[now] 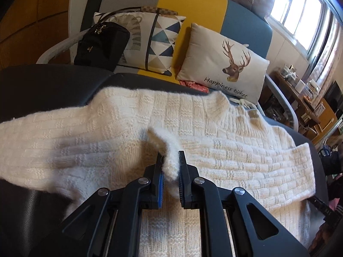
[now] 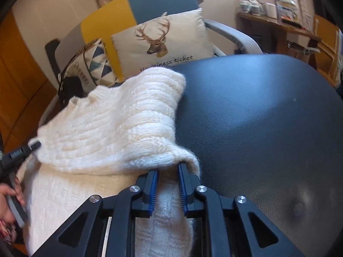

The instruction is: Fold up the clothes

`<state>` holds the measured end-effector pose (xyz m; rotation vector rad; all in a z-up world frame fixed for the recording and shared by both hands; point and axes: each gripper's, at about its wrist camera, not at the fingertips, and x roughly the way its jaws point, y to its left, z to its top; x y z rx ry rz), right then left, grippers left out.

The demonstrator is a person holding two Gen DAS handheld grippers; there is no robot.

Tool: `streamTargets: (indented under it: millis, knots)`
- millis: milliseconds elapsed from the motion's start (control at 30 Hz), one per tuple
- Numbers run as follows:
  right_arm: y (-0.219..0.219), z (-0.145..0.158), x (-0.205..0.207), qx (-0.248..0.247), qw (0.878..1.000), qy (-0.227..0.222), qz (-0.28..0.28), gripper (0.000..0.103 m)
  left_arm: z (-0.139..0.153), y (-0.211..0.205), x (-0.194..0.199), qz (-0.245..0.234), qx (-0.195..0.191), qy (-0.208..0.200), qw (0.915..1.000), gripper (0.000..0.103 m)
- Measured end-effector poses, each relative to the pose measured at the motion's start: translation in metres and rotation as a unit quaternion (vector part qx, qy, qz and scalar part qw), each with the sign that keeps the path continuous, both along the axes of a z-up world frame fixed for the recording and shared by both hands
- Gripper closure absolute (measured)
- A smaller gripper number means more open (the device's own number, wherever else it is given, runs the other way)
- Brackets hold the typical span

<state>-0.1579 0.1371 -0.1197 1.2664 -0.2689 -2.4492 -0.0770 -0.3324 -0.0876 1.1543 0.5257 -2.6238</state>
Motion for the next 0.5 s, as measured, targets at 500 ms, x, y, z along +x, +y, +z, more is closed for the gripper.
streamTargets:
  millis: [500]
  knots:
    - [-0.040,0.001,-0.016,0.066,0.997,0.038,-0.010,0.096,0.003,0.006,0.002,-0.001,0.015,0.012,0.9998,0.092]
